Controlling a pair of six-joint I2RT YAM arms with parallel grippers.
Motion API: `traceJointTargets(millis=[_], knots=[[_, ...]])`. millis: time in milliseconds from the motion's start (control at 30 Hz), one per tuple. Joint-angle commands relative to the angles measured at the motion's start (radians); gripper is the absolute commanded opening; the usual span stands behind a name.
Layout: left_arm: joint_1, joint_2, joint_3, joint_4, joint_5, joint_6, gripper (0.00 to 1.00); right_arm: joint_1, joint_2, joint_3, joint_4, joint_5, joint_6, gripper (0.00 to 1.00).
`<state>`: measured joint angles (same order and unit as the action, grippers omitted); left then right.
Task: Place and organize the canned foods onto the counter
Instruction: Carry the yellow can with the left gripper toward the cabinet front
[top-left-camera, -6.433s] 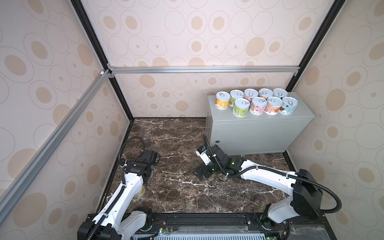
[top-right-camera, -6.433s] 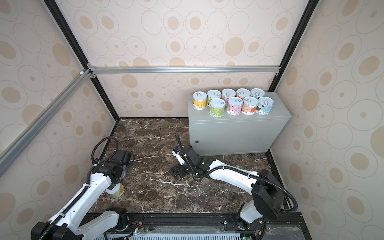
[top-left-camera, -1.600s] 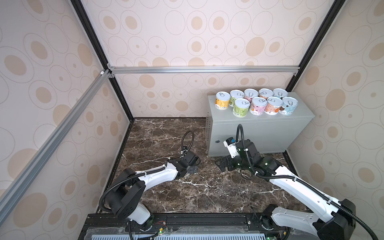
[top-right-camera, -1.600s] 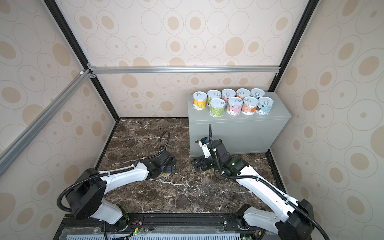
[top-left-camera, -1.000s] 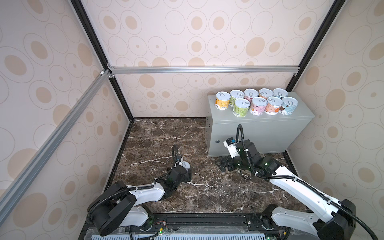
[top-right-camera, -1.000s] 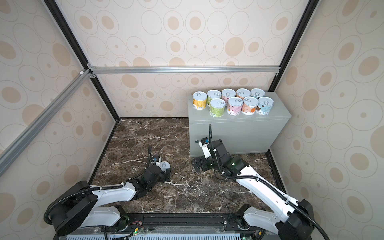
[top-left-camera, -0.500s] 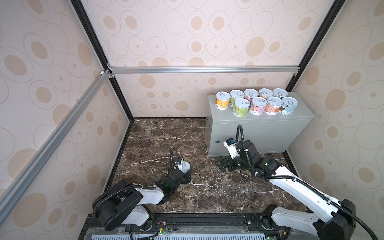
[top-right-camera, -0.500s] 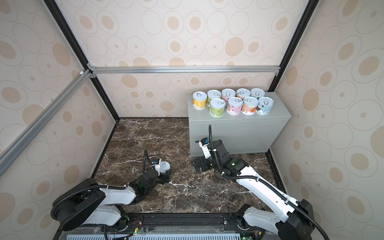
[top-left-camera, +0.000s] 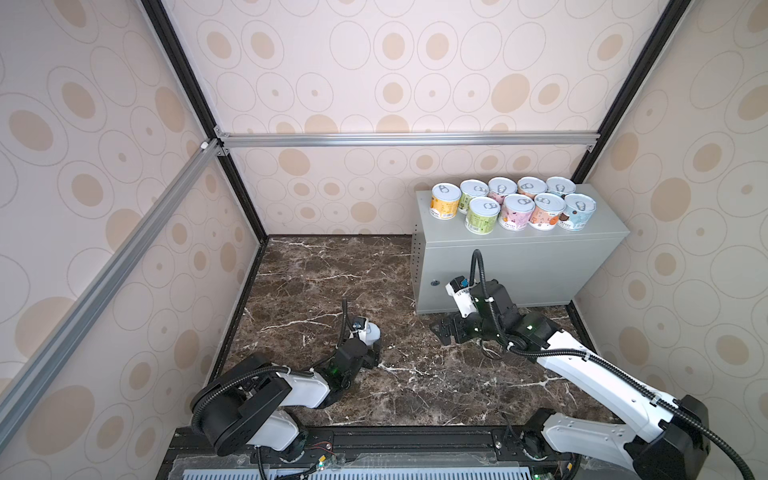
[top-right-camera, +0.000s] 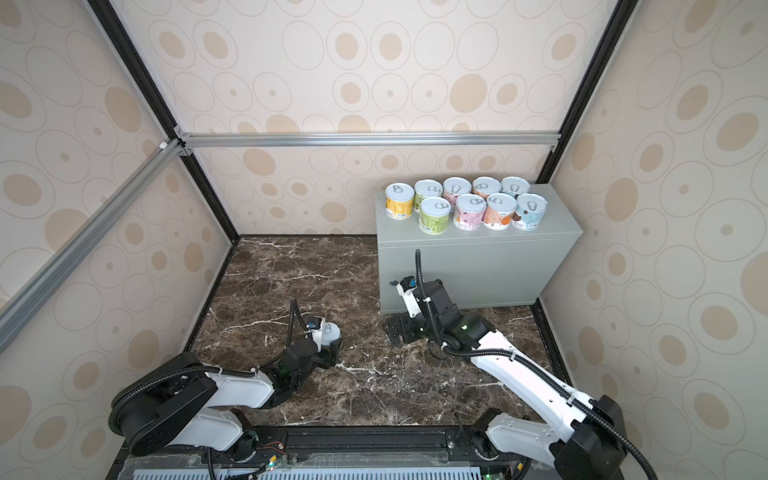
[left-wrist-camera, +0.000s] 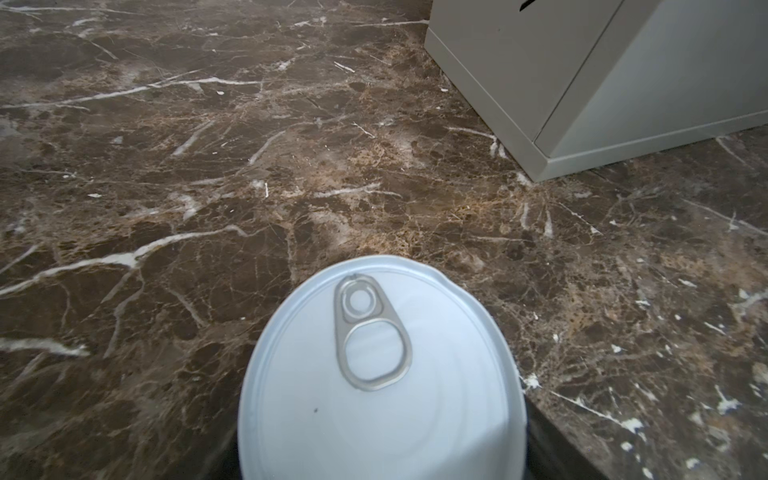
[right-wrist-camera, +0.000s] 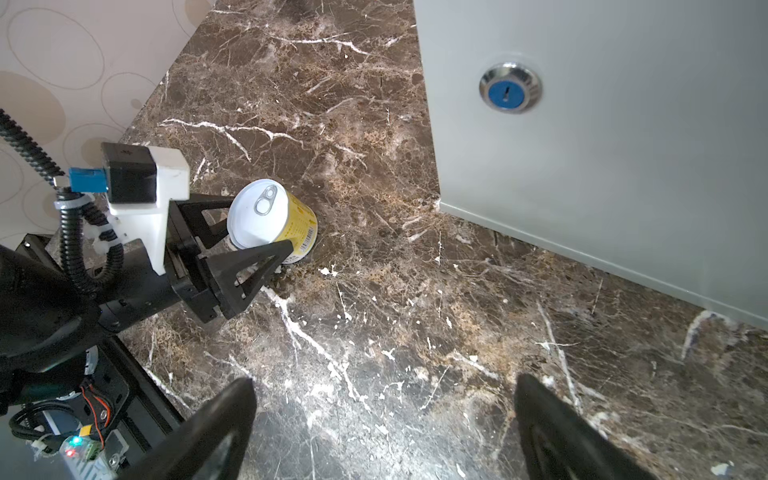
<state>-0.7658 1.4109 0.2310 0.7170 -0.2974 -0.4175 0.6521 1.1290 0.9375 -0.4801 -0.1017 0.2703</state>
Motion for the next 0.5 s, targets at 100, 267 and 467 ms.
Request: traceJointTargets(millis=[100,267,467], knots=[[-0.007,-0.123,0.084,-0.124,-0.026,0.060,0.76,-0.005,-0.011,0.014,-0.021,0.000,-0.012,0.99],[-0.007,-0.235,0.169,-0.251,-0.025,0.087,0.76,-0.004,-0.020,0.003,-0.022,0.003,-0.012,0.99],[-0.006,-0.294,0.314,-0.388,0.000,0.106,0.76,-0.004,-0.032,-0.010,-0.025,0.007,-0.008,0.99]])
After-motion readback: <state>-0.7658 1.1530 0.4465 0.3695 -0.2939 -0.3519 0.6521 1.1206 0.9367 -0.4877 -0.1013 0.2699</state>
